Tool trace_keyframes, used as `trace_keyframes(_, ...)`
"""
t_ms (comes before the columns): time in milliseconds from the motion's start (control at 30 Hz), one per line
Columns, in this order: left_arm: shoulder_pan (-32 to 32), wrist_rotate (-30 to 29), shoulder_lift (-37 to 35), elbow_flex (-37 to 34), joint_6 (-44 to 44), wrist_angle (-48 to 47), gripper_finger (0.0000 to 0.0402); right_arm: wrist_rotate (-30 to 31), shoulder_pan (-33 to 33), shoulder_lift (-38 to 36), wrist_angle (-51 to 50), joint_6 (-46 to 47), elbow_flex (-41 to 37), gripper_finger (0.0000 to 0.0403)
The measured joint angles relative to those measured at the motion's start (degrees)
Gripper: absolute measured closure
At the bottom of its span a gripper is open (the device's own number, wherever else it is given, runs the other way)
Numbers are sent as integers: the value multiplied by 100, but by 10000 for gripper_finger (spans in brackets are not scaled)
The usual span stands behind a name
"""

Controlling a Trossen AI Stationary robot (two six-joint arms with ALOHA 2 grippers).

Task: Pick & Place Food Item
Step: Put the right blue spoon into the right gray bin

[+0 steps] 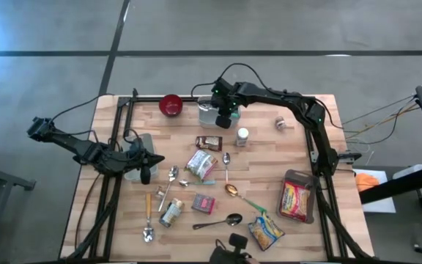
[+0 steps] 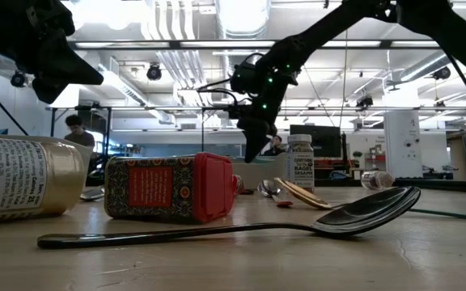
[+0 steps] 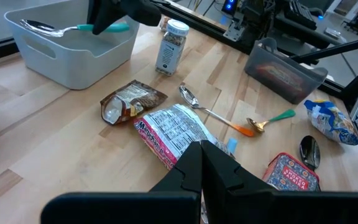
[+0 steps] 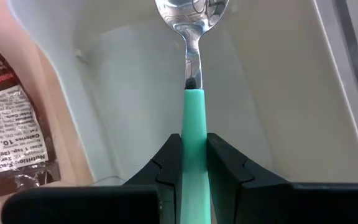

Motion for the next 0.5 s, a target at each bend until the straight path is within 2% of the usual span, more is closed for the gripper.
trace_keyframes(500,-1,-1,1,0,0,-4,401,4,-26,311,9,438,-79,363)
